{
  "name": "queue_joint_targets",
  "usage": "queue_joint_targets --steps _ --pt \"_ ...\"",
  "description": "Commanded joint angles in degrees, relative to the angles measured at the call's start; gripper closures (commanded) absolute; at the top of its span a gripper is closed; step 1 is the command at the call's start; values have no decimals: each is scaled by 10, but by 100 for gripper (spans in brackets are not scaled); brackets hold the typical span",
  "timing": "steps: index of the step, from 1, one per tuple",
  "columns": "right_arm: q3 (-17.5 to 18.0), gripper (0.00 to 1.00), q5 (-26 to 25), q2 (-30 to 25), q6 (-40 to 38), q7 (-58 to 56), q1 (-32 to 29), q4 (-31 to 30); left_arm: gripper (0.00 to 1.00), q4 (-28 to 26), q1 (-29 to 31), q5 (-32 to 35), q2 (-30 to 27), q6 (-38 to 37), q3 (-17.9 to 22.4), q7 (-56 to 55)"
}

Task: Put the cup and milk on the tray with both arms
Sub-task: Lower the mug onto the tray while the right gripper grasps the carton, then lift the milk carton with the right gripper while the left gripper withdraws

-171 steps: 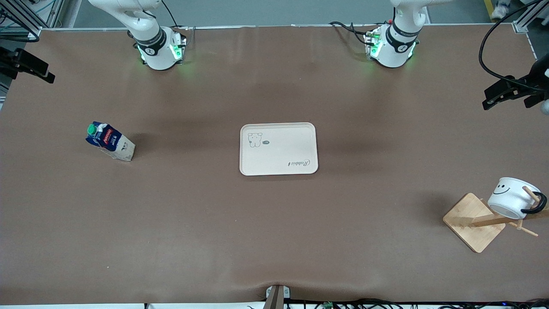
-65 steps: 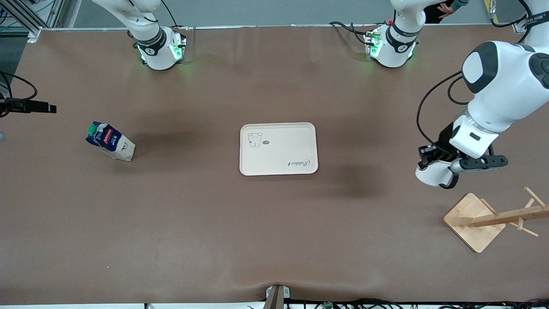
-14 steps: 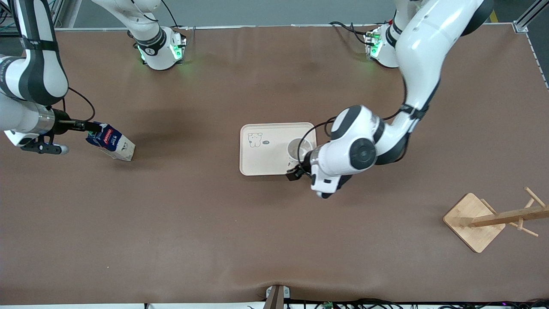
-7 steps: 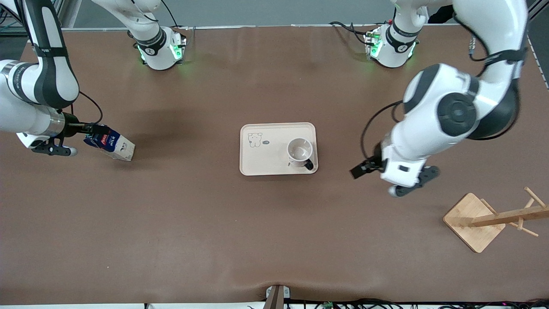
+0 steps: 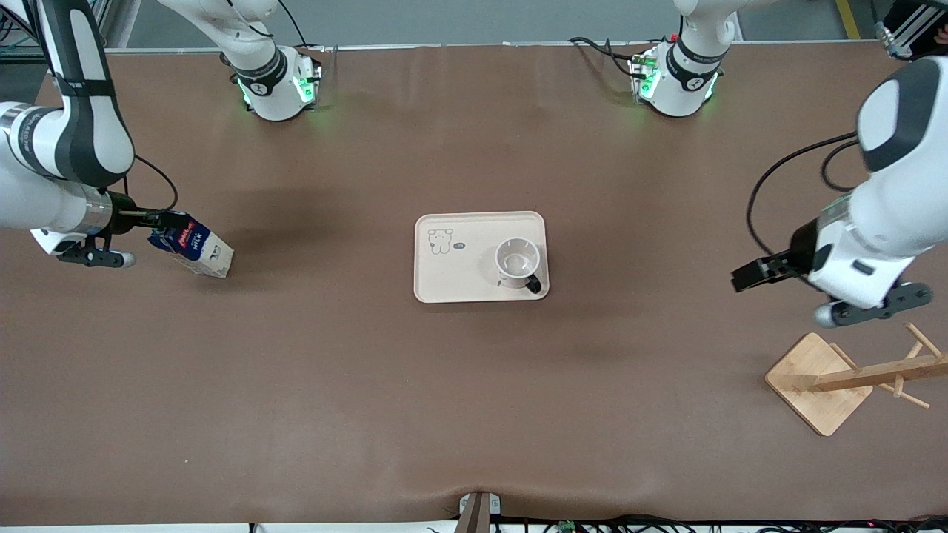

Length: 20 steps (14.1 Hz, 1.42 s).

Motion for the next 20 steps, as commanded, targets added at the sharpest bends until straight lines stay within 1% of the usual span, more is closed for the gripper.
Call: queue_joint_targets --steps 1,4,5,7,8,9,10,11,12,14,18,20 --pt "-3 0 11 -6 -20 2 4 10 0 -17 21 10 -42 -26 -2 44" --pt "-3 0 12 -6 -67 1 2 43 0 -17 43 10 -65 -36 -2 110" --pt "-3 0 14 -6 -76 2 2 46 0 -17 51 10 -68 -38 -4 125" --pt "-5 0 33 -6 -80 0 1 48 0 -18 50 9 -100 -38 1 132" --pt "-5 0 33 -6 -80 0 2 48 0 -21 40 9 -113 -43 16 133" --pt "-5 0 34 -5 -78 0 3 47 0 -20 11 9 -118 -60 44 138" --pt "-5 0 35 -4 -75 -1 6 45 0 -23 -32 9 -132 -74 88 142" --pt "-5 0 35 -1 -72 -2 5 41 0 -28 -67 8 -142 -90 118 142" --pt "-5 0 35 1 -63 -2 5 37 0 -30 -84 8 -147 -98 134 142" --pt "-6 0 34 1 -34 -3 4 20 0 -47 -102 7 -166 -101 143 152" --pt "-6 0 28 8 -26 -5 6 17 0 -108 -137 0 -219 -94 192 169" --pt "-6 0 26 10 -11 -6 6 12 0 -133 -140 -6 -244 -92 200 169"
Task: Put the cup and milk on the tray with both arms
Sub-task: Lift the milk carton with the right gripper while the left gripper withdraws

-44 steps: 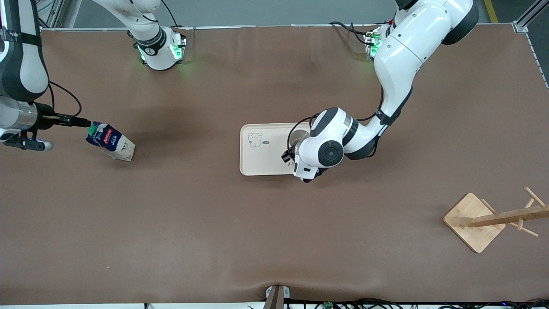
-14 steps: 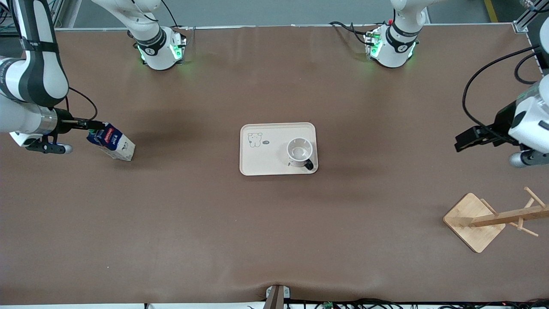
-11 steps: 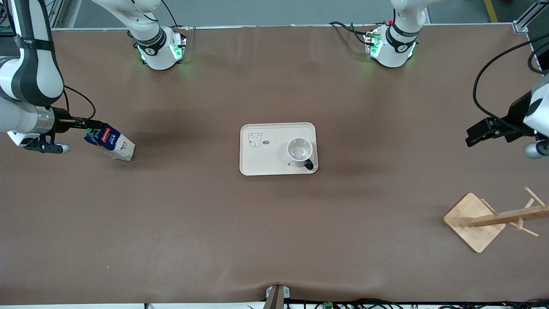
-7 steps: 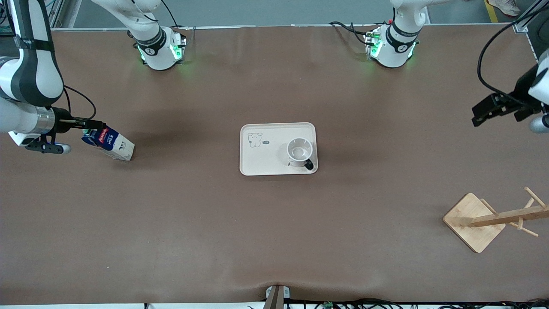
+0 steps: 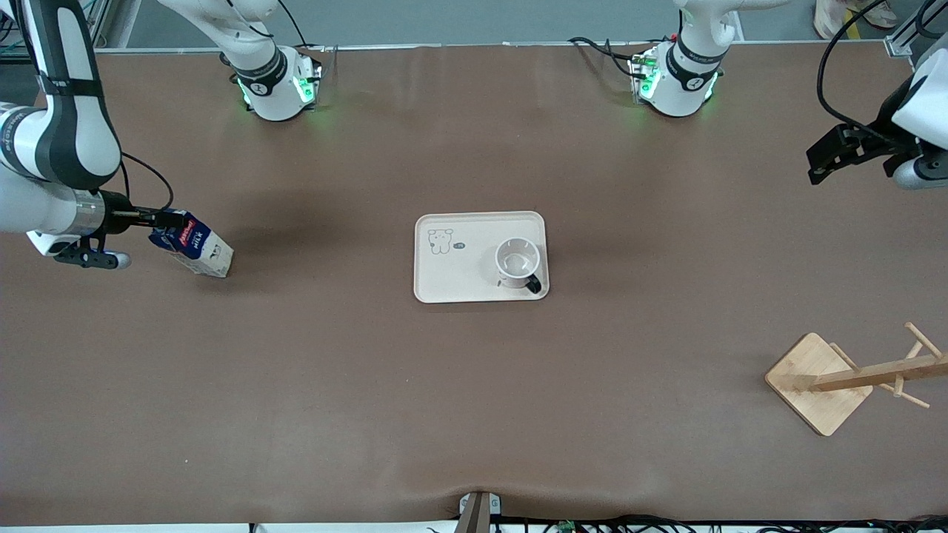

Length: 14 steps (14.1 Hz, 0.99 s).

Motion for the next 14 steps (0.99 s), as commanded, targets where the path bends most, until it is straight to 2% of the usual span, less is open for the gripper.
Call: queue_joint_targets --steps 1,7,8,9,10,11,12,13,14 --pt "-4 0 -3 0 19 -9 3 -9 0 -52 -11 -10 -52 10 16 10" --pt "-4 0 -9 5 76 -13 0 -38 0 -49 -4 -13 -59 9 15 9" --pt "-4 3 -9 4 84 -12 0 -43 0 -49 -4 -14 -59 9 15 9" --pt "-4 28 -9 4 84 -12 0 -44 0 -50 -5 -15 -59 9 14 7" --pt "-4 58 -9 5 79 -12 -1 -45 0 -52 -5 -24 -59 8 12 1" --pt "-4 64 -9 4 79 -13 -1 -45 0 -52 -5 -34 -59 8 11 0" --pt "-4 75 -9 4 76 -17 -1 -45 0 -52 -5 -34 -58 7 11 0" --pt "-4 100 -9 1 64 -30 -3 -44 0 -53 -4 -35 -58 5 11 0" --pt "-3 100 -9 1 29 -36 -1 -37 0 -53 -4 -35 -54 5 11 0"
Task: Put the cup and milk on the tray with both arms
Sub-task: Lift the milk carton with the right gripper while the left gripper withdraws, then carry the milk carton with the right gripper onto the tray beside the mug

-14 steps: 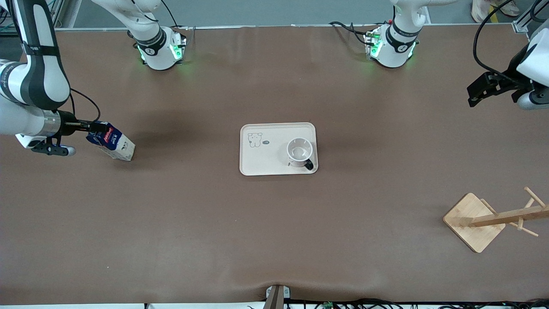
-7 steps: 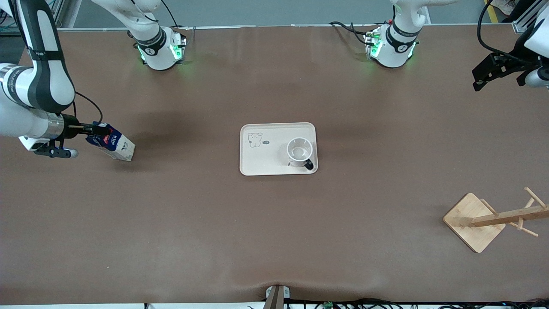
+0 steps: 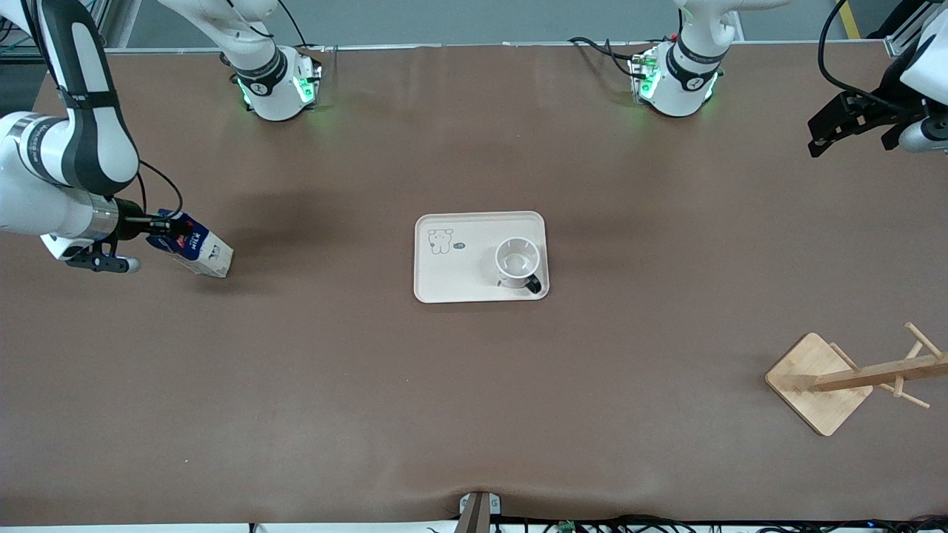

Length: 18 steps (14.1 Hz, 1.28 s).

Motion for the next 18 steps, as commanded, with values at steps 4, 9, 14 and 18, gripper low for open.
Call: queue_joint_targets --steps 4,9,14,18 --pt "4 100 13 -25 -193 -14 58 83 0 -8 -3 -12 -5 -13 3 10" --pt "4 100 46 -26 -256 65 149 163 0 -4 -4 -10 -5 -27 2 12" --pt "3 100 53 18 -251 238 323 250 0 2 -6 -3 3 -24 2 13" --pt "3 100 102 84 -243 334 397 321 0 2 -5 -3 1 -25 2 13"
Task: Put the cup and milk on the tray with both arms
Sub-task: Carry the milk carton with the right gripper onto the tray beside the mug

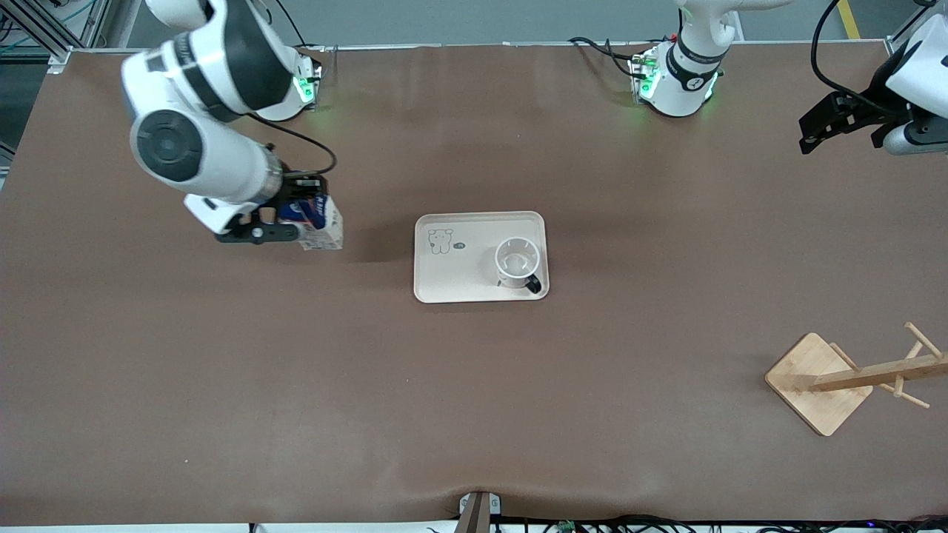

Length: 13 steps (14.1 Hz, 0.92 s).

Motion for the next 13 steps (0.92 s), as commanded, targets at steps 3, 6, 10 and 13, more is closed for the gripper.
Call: queue_joint_targets --steps 3,6,10,13 --pt "-10 100 33 100 35 115 96 92 0 16 -1 -2 3 -8 2 9" --pt "-10 100 33 133 94 152 118 95 0 15 0 -1 7 -11 3 9" --pt "-10 100 31 202 119 184 162 154 0 15 1 -1 6 -17 7 17" --pt "-10 100 30 216 122 215 182 165 0 16 0 -4 6 -17 7 20"
